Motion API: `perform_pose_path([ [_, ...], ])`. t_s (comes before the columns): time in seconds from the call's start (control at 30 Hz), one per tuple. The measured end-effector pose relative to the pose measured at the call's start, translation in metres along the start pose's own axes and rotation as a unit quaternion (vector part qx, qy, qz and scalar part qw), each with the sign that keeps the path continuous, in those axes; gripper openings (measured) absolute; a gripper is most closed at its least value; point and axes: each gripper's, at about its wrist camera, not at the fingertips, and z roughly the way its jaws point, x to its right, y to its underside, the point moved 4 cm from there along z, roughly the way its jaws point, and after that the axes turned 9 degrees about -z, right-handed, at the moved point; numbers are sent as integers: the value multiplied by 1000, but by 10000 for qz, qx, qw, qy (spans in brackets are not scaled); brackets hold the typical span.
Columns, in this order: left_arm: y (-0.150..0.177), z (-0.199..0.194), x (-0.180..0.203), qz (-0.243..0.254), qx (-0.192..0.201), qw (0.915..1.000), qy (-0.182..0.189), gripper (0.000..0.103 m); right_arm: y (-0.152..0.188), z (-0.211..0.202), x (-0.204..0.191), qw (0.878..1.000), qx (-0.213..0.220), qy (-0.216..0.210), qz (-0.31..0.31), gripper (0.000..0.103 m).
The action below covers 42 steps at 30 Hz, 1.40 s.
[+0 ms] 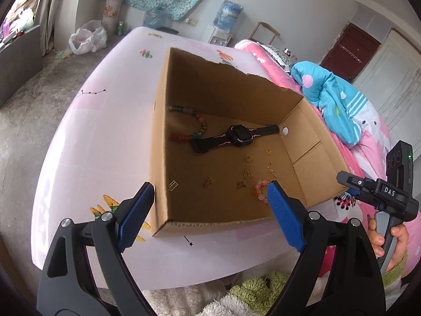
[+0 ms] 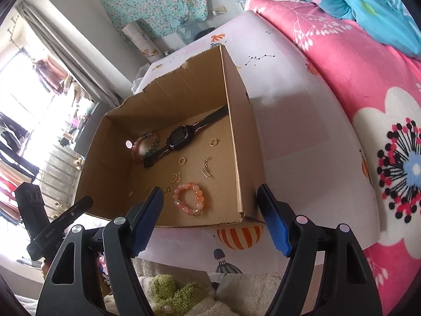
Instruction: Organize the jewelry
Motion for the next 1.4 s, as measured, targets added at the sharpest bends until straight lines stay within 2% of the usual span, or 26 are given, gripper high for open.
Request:
perform_pose_path([
  [0.07,-1,-11,5,144,221,9996,-138,83,-4,-14,-2,9995,264,136,-86,72],
  [0.17,-4,-35,17,373,720,9961,-345,85,-11,-40,-11,9934,711,788,-445,78],
  [0.23,-6,-48,25,464,987,9929,-484,90,-14,-52,-20,9897,924,878,-652,83],
  [0.3,-5,-55,32,541,1089,9908,-596,93,-15,-61,-34,9878,1049,784,-847,88],
  [0.4,-2,-60,44,651,1042,9889,-841,95,-14,-66,-59,9852,1056,625,-1201,93],
  [0.5,1,-61,45,651,949,9868,-1135,95,-9,-62,-76,9851,864,477,-1406,96],
  [0.6,4,-58,47,691,890,9832,-1434,95,-3,-59,-84,9841,797,605,-1465,96],
  [0.63,4,-55,47,690,870,9795,-1683,95,-1,-57,-85,9846,763,673,-1424,96],
  [0.73,5,-47,47,753,651,9741,-2030,95,4,-45,-83,9861,527,1031,-1193,96],
  [0.87,9,-33,51,819,226,9764,-1985,95,12,-24,-77,9902,115,1051,-916,96],
  [1.0,14,-21,58,1037,84,9701,-2191,95,18,-8,-77,9901,-134,1032,-938,96],
  [1.1,18,-16,60,1127,-32,9683,-2229,95,21,-3,-76,9901,-205,1045,-910,96],
  [1.4,14,-12,60,962,-119,9731,-2090,95,23,5,-80,9870,-246,1212,-1023,96],
])
